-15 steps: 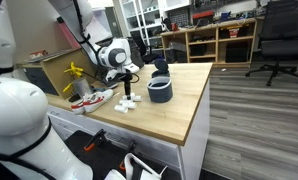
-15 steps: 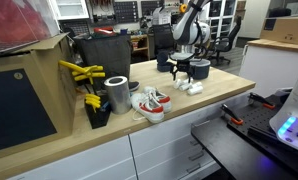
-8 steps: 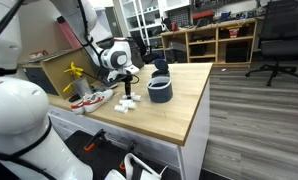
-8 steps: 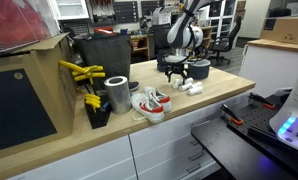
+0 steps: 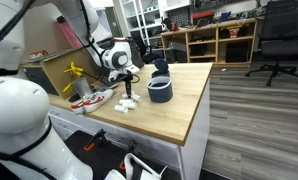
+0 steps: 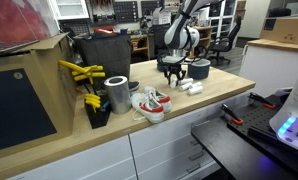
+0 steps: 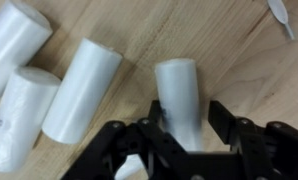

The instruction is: Pick up one white object and put it in the blue lunchbox on the right

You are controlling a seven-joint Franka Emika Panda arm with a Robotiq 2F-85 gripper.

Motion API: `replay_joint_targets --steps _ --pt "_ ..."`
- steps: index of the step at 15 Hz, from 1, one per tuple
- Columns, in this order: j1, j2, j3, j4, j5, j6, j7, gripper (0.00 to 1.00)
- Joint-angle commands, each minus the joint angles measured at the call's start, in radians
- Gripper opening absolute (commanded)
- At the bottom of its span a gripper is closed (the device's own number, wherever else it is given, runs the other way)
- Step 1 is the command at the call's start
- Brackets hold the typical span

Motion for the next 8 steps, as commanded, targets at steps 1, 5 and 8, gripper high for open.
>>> replay_joint_targets --steps 1,5,8 --pt "0.012 0.005 -0.006 0.007 0.012 -0.003 0.014 0.22" --pt "0.017 -0.026 -0.015 -0.024 -0.001 0.001 0.011 0.06" --pt "0.029 -0.053 -0.025 -0.054 -0.020 0.018 0.014 0.06"
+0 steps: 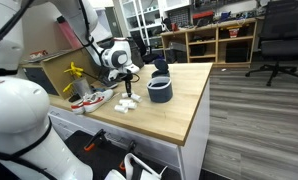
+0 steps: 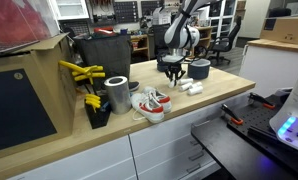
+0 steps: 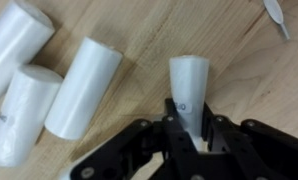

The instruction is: Pick up one white object and put it in the blue lunchbox on the right

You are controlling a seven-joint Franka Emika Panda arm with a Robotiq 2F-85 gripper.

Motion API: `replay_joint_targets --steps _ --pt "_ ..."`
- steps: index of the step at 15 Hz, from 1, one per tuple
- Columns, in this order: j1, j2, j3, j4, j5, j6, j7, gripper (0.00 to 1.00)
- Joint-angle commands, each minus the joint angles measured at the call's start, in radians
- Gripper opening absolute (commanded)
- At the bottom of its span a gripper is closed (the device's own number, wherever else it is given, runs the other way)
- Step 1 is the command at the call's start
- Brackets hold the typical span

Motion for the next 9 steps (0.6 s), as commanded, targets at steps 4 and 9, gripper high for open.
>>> replay_joint_targets --steps 4,9 --pt "0.025 -0.089 -0.026 -0.099 -0.031 0.032 0.008 0.06" --pt "0.042 -0.197 -0.047 -0.169 -0.104 0.032 0.023 0.06"
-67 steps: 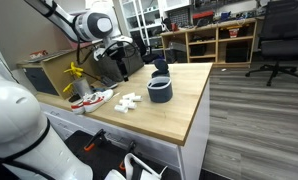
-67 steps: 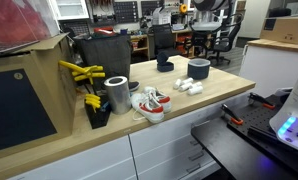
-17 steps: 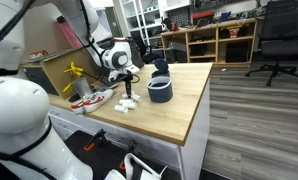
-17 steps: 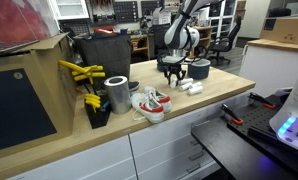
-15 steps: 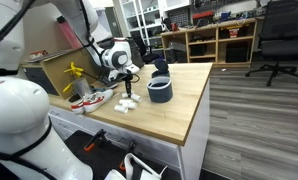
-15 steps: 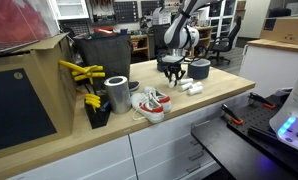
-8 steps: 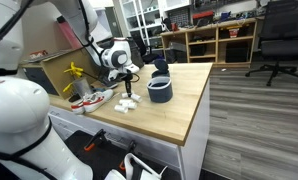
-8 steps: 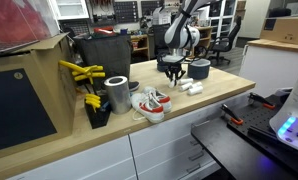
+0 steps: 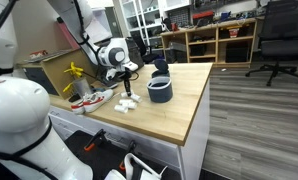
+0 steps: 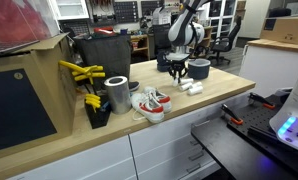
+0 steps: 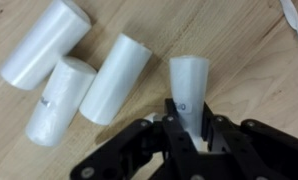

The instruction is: Pick up one white object and put it in the blue lunchbox on the right

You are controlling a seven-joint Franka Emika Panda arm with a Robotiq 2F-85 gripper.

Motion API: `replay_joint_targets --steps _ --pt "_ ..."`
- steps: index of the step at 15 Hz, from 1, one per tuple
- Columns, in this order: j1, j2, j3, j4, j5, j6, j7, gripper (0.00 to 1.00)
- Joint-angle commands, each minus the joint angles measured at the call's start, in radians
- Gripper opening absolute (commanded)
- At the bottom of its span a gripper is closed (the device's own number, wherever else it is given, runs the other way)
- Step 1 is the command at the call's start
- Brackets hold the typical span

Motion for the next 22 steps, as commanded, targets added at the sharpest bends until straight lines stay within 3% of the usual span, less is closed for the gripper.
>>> replay_joint_targets --steps 1,6,11,18,22 --pt "0.029 -0.128 -0.027 -0.087 -0.064 0.019 0.030 0.06" --pt "0.017 -0.233 -0.028 -0.118 -0.163 -0.004 0.046 0.06" --pt "-0.039 -0.271 -0.040 -0.113 -0.161 -0.023 0.068 0.06" --pt "-0.149 -0.266 -0.093 -0.094 -0.098 -0.040 0.113 0.06" --pt "-0.194 -0.294 -0.094 -0.096 0.028 -0.033 0.141 0.06"
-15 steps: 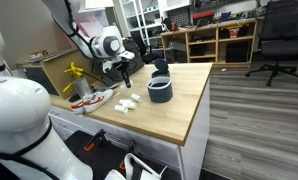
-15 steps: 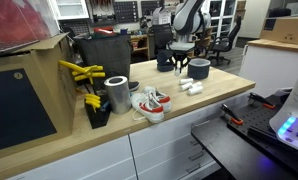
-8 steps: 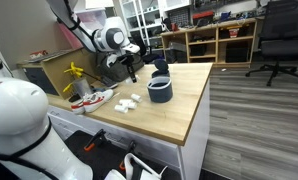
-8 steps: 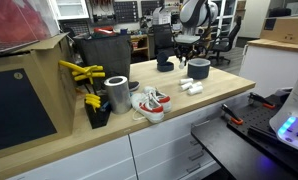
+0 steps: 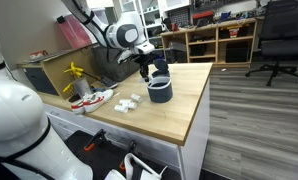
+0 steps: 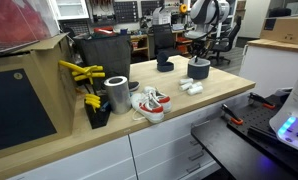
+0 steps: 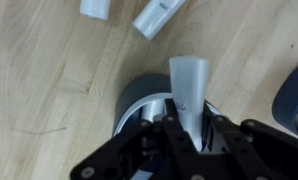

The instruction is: Pick up one white object and put it in the blue lunchbox on the right

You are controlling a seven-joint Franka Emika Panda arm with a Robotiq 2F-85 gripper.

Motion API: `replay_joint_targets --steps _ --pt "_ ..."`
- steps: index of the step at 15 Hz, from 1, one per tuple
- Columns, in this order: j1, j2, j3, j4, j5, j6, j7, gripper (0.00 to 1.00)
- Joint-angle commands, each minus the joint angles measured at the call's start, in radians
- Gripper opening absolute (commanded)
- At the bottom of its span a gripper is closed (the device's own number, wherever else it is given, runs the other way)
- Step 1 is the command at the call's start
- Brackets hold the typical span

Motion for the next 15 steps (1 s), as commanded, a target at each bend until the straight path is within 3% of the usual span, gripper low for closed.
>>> replay_joint_targets --steps 1,15 --pt "-0.022 -0.053 0.000 -0.008 0.084 -0.014 0.069 0.06" --pt "-0.076 0.000 -0.049 0.017 0.068 0.013 0.305 0.06"
